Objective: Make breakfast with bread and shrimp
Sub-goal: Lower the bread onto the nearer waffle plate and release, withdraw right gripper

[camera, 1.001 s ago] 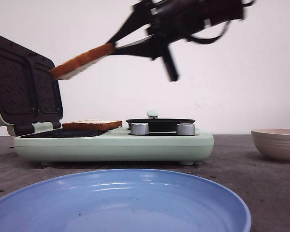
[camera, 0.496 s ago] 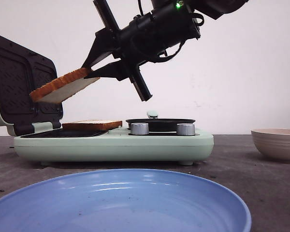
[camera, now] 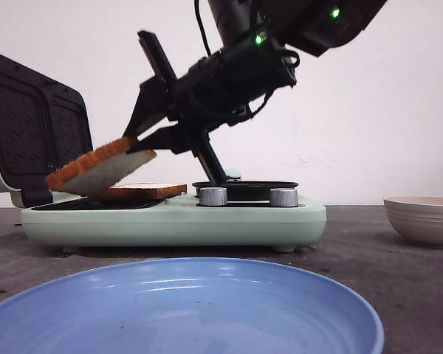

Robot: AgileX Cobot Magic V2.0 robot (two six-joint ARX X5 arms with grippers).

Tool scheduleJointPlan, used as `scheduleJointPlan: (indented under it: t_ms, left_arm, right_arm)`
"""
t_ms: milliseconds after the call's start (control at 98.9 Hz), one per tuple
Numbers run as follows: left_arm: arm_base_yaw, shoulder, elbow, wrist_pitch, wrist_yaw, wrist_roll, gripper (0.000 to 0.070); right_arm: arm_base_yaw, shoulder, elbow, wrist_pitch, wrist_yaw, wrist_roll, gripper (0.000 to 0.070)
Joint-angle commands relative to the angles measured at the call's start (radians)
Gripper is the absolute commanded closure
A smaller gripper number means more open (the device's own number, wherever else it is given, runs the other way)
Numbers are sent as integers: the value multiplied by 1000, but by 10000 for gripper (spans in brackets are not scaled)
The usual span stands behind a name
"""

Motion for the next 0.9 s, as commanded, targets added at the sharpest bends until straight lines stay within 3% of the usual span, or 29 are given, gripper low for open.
scheduleJointPlan:
  t_ms: [0, 394, 738, 890]
  left_arm:
    - [-9, -2, 11, 10, 2, 12, 700]
    - [-9, -7, 11, 9, 31, 13, 700]
    - [-9, -7, 11, 9, 31, 12, 700]
    - [-9, -7, 11, -4, 53, 11, 700]
  right_arm:
    - [11, 29, 18, 24, 5, 23, 700]
    - [18, 33, 18, 40, 50, 48, 700]
    - [26, 75, 74, 37, 12, 62, 700]
    - [31, 84, 106, -14, 35, 45, 700]
